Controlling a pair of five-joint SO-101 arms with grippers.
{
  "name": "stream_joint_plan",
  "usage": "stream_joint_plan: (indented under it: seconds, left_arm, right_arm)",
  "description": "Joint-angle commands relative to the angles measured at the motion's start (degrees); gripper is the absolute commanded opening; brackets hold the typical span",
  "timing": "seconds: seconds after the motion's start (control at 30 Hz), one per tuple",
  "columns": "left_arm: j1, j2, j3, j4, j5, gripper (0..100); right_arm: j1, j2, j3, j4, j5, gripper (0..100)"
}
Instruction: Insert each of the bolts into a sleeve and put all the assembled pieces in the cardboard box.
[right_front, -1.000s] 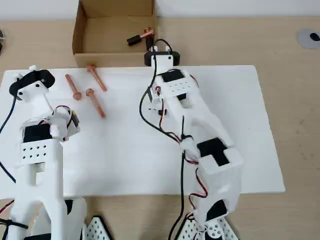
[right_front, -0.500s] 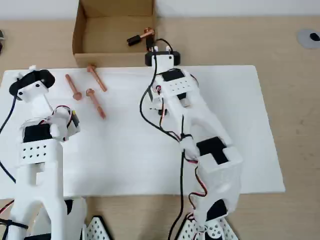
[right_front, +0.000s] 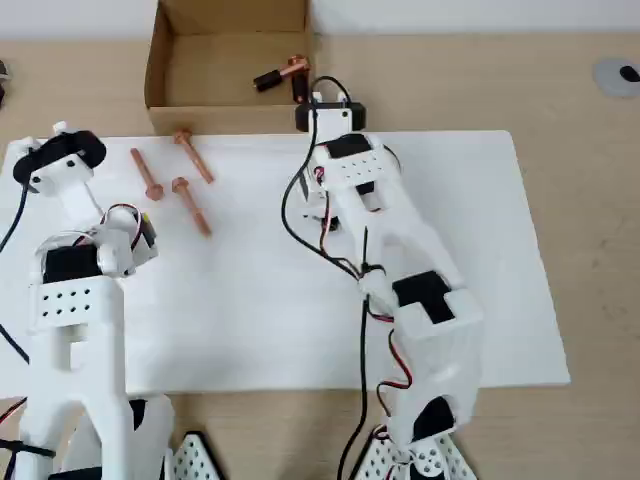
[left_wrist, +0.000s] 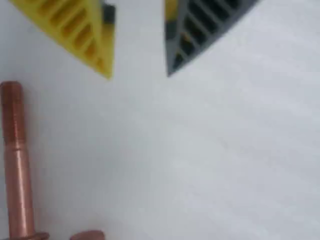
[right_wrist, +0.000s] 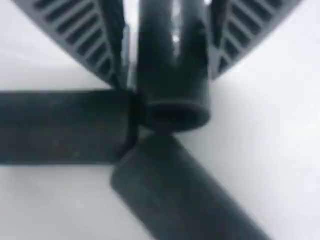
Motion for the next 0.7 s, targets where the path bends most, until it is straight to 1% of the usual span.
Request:
stream_joint_plan:
  seconds: [0.0, 0.17, 0.3, 0.43, 0.53, 0.67]
  left_arm:
    - [-0.6, -0.5, -3.0, -0.4, 0.1, 8]
    - [-0.7, -0.5, -3.0, -0.4, 0.1, 8]
    - [-0.7, -0.5, -3.0, -0.4, 0.1, 8]
    - [-0.6, -0.5, -3.0, -0.4, 0.1, 8]
    - [-0.6, -0.5, -3.0, -0.4, 0.1, 8]
    - [-0.7, -0.5, -3.0, -0.4, 0.1, 8]
  right_arm:
    - [-2.4, 0.0, -2.1, 1.7, 1.1, 8.7]
    - [-2.4, 0.1, -2.2, 1.7, 6.9, 3.4]
    - [-2.1, 0.2, -2.2, 3.3, 7.5, 3.4]
    - [-2.0, 0.0, -2.5, 4.7, 10.5, 3.4]
    - [-2.0, -0.1, -3.6, 5.4, 10.6, 3.4]
    - [-2.0, -0.1, -10.6, 11.9, 11.5, 3.4]
